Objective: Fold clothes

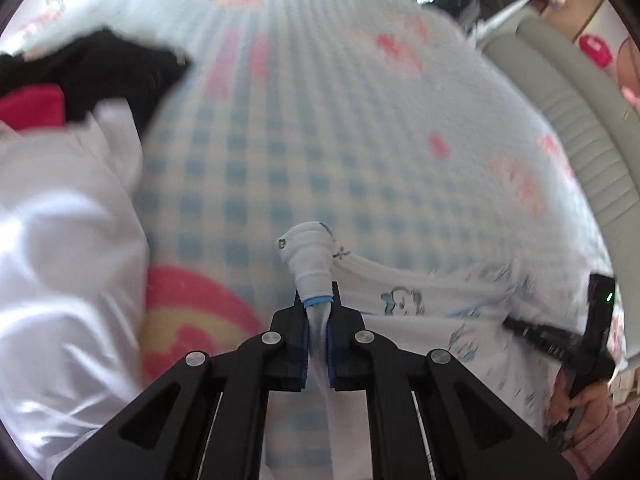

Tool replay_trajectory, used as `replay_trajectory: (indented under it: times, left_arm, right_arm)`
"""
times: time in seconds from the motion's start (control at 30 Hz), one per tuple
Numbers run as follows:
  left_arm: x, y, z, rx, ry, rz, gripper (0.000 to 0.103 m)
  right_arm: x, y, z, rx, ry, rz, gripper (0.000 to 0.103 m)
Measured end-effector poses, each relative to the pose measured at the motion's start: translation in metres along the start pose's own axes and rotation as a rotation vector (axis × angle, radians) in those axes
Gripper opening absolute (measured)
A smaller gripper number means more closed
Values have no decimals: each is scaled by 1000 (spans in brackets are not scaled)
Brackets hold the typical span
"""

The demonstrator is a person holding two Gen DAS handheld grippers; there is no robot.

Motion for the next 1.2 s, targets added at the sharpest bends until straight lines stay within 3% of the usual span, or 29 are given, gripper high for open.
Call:
replay_trajectory:
  times: [0.07,0.13,0.2,0.23,0.37,0.5,0.63,0.67,0.7,0.77,0.9,0.97,1.13,1.2]
  left_arm:
    - [8,-13,-3,0,4,5,15]
    - [10,-8,-4,40,16,-29,20]
    - [11,-2,-4,83,32,-54,40]
    - [10,-1,-3,92,38,-56,41]
    - [6,-2,-1,88,46,-46,41]
    - [0,-1,4,92,54,-44,41]
    - [-3,-13,4,139,55,0,38]
    - [-2,-17,2,117,45,9,22]
    - [-1,-15,0,99,29,2,12]
    - [-3,-5,-5,82,-4,-24,9]
    - [-19,23,-8,156,3,-108,9]
    - [-25,18,-13,173,-6,-125,10]
    - [-33,-38,-10,151,51,-27,15]
    - [-35,-42,-1,188,110,-2,16]
  right_arm:
    - [0,11,1,-38,-4,12,7]
    - [-3,36,10,-65,27,-25,23]
    - [-8,59,24,-94,74,-62,26]
    - [-12,68,32,-108,98,-78,26]
    - [-34,53,66,-110,188,-39,26]
    - [-44,4,66,-107,185,86,26]
    - [-50,-23,59,-102,190,112,26]
    - [-51,-26,58,-106,190,108,24]
    - [-52,-24,57,-109,189,98,12]
    - [-53,-18,57,-120,189,69,4]
    - [-68,18,56,-173,156,-75,3]
    - [-78,14,43,-156,108,-96,3]
    - [-81,-27,2,-105,-35,-64,3]
    - [-79,-30,-7,-72,-52,-75,0]
Point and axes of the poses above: each gripper's, at about its wrist camera, not at the fingertips, and y roughly against the way its jaws point, z to its left, x to its underside, the point moved 4 cm from there along -y, roughly the way its jaws point, and after that the axes turned 12 degrees about -x, right-handed, at the moved point
